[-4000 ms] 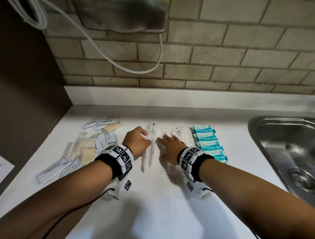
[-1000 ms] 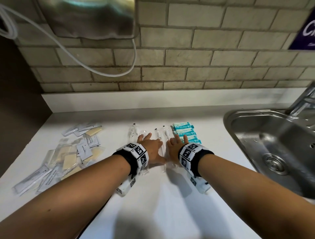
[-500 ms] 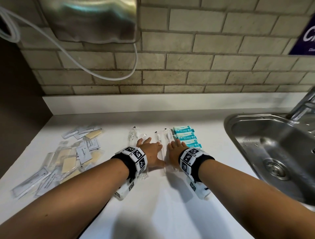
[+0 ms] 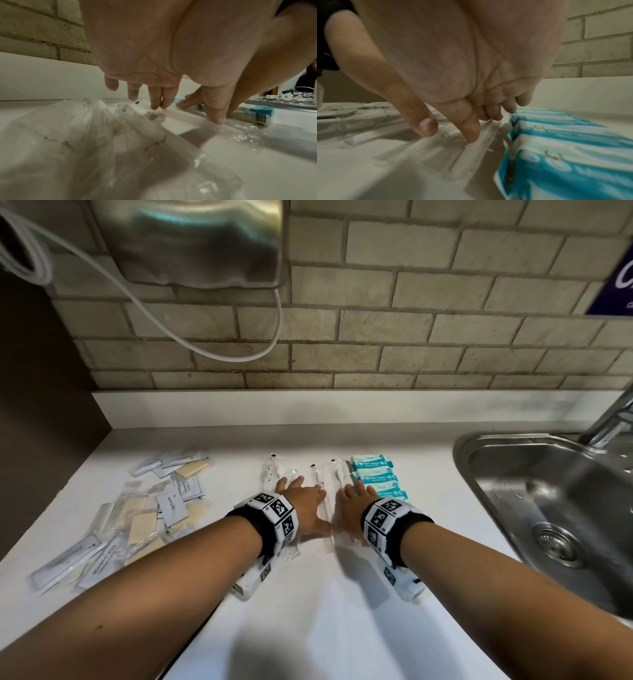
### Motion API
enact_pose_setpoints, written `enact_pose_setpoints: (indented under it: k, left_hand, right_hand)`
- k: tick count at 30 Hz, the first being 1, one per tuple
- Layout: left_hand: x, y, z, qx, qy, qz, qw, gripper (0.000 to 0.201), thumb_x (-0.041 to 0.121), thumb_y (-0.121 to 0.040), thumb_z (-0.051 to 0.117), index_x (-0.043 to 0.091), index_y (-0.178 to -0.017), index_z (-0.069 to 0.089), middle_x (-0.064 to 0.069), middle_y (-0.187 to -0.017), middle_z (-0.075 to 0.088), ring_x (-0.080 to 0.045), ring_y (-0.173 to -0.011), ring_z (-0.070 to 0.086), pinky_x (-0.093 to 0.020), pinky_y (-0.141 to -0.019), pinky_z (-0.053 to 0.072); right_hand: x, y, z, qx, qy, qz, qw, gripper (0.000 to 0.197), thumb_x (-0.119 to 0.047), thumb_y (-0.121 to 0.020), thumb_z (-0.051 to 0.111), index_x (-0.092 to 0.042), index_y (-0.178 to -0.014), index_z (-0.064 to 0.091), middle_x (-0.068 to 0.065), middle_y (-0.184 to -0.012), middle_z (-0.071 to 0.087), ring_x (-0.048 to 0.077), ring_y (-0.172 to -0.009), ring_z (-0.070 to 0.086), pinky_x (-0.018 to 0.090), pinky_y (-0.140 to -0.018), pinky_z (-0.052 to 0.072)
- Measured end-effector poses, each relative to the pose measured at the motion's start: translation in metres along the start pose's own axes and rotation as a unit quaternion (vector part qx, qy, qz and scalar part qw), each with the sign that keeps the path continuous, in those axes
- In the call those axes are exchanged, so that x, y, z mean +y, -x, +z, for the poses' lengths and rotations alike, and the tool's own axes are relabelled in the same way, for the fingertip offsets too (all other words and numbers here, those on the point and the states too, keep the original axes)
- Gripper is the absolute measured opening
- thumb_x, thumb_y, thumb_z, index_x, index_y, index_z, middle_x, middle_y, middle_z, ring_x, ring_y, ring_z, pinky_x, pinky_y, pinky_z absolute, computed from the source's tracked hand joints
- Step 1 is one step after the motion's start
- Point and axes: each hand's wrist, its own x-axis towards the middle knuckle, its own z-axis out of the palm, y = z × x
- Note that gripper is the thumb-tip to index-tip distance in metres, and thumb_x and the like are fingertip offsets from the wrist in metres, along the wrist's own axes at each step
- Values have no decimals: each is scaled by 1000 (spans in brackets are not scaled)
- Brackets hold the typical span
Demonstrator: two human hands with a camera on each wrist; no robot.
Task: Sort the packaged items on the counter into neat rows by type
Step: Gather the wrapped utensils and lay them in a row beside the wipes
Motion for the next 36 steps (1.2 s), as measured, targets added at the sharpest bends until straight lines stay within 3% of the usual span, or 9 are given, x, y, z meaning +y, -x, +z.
enact_pose_setpoints:
  k: [6, 10, 18, 32, 34, 36]
  left_hand:
    - [-6, 3, -4, 22, 17, 3, 1000, 88, 71, -83, 49, 25, -154, 21, 7, -162, 16, -27, -150, 2, -53, -118, -4]
    - [-20, 10, -8, 50, 11, -17, 999, 82, 63, -86, 53, 25, -153, 25, 6, -161, 18, -24, -150, 4, -51, -119, -3]
    - [-41, 31, 4, 11, -22, -25, 999, 75, 58, -86, 51, 24, -150, 30, 5, -159, 27, -23, -150, 4, -50, -118, -2]
    - [-34, 13, 11, 29, -13, -9, 999, 75, 63, -86, 50, 28, -150, 31, 9, -157, 30, -26, -150, -1, -54, -116, -10]
    - [-37, 13, 10, 47, 1, -4, 999, 73, 60, -86, 52, 28, -148, 34, 7, -156, 32, -26, -150, 7, -53, -116, -3]
    - [-43, 14, 8, 105, 42, -13, 993, 60, 50, -86, 56, 29, -141, 46, 5, -148, 44, -24, -142, 27, -45, -113, 17]
  right_hand:
    - [-4, 6, -11, -1, 24, -4, 1000, 73, -28, -99, 40, -4, -153, -4, 14, -161, -5, 35, -147, -9, 46, -121, 0]
    - [-12, 4, -16, 21, 46, -45, 998, 68, -21, -98, 37, -8, -154, -1, 11, -161, -4, 34, -148, -9, 47, -120, -2]
    - [-27, -1, -11, -16, 81, -47, 995, 65, -16, -99, 36, -5, -153, 1, 13, -161, -2, 34, -148, -10, 47, -119, -5]
    - [-19, 4, -12, 9, 40, -53, 998, 70, -29, -96, 39, -3, -152, 7, 14, -161, 4, 35, -148, -5, 45, -121, 1]
    - [-22, 5, -15, 25, 36, -57, 997, 66, -27, -96, 40, -5, -152, 13, 15, -159, 12, 36, -148, 3, 45, -121, 8]
    - [-27, 5, -21, 66, 7, -65, 996, 54, -24, -94, 42, -8, -145, 32, 14, -149, 35, 34, -140, 27, 43, -113, 26]
